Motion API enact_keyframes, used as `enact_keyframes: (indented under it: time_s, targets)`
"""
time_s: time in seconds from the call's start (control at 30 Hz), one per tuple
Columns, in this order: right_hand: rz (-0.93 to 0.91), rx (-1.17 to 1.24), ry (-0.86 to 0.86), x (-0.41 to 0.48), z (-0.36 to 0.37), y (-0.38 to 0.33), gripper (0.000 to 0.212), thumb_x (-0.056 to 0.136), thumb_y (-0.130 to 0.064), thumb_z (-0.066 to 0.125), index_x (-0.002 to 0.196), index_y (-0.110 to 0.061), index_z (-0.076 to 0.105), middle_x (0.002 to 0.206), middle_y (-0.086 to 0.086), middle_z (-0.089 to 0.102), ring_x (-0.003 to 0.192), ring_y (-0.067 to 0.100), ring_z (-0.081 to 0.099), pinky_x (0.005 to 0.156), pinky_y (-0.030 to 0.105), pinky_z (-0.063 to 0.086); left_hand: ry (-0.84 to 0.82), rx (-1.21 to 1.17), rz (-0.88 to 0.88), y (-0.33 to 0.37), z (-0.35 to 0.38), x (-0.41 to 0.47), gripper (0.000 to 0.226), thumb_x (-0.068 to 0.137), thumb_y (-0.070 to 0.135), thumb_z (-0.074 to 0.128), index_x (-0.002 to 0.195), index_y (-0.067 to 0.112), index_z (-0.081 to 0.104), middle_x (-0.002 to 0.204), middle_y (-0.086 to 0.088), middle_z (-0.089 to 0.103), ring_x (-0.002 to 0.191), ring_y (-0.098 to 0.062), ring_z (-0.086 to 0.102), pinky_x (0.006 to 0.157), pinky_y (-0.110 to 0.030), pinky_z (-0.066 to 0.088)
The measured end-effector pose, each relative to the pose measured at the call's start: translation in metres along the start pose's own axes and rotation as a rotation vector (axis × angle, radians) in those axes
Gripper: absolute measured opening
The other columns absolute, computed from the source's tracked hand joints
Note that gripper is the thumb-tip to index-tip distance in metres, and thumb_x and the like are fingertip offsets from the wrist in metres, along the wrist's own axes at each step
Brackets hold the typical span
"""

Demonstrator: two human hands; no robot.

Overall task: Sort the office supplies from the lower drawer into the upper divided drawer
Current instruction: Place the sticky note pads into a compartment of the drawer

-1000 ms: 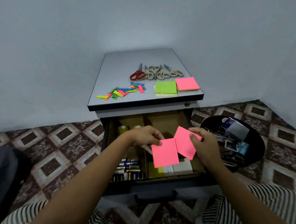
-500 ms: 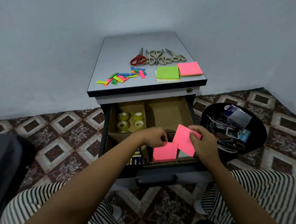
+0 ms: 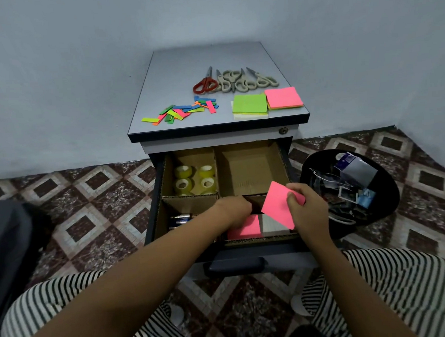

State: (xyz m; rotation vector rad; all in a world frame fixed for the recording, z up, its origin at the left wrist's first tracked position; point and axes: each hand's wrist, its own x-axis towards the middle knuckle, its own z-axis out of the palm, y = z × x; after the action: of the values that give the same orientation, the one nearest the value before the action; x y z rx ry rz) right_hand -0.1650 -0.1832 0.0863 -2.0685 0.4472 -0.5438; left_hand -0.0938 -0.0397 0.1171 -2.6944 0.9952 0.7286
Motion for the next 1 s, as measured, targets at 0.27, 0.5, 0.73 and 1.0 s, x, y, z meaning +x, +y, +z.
enact_keyframes:
  time_s: [0.27, 0.5, 0.73, 1.0]
  targets:
    - [0.020, 0.006, 0.007, 0.001, 0.000, 0.000, 0.022, 0.090, -0.003, 0.052, 0.107, -0.006, 0.066, 0.105, 0.004, 0.065, 0.092, 0.009, 0.053, 0.075, 0.014, 0.032, 0.061, 0.047, 0.101, -0.003, 0.010, 0.000, 0.024, 0.094, 0.010, 0.044, 0.109, 0.006, 0.062, 0.111, -0.014, 0.061, 0.099, -0.028, 0.060, 0.076, -0.035, 0.047]
    - [0.053, 0.025, 0.006, 0.000, 0.000, -0.001, 0.023, 0.090, -0.004, 0.051, 0.106, -0.008, 0.066, 0.105, 0.004, 0.065, 0.093, 0.010, 0.054, 0.078, 0.019, 0.035, 0.037, 0.119, 0.321, 0.000, 0.023, 0.012, 0.035, 0.097, 0.021, 0.045, 0.131, 0.021, 0.054, 0.122, -0.012, 0.048, 0.105, -0.031, 0.056, 0.076, -0.033, 0.043]
    - [0.039, 0.028, 0.009, 0.000, -0.001, -0.002, 0.023, 0.089, -0.003, 0.052, 0.106, -0.007, 0.066, 0.103, 0.001, 0.063, 0.093, 0.009, 0.054, 0.074, 0.015, 0.035, 0.007, 0.101, 0.295, 0.001, 0.022, 0.009, 0.036, 0.095, 0.017, 0.047, 0.129, 0.017, 0.057, 0.127, -0.014, 0.049, 0.113, -0.031, 0.052, 0.091, -0.037, 0.045]
    - [0.018, 0.088, -0.033, -0.001, -0.003, -0.003, 0.021, 0.088, 0.000, 0.053, 0.102, -0.007, 0.068, 0.093, -0.003, 0.061, 0.083, 0.008, 0.053, 0.062, -0.002, 0.035, 0.125, -0.653, 0.016, -0.011, 0.004, 0.005, 0.024, 0.092, 0.015, 0.049, 0.102, 0.007, 0.070, 0.098, -0.009, 0.068, 0.080, -0.019, 0.062, 0.076, -0.030, 0.050]
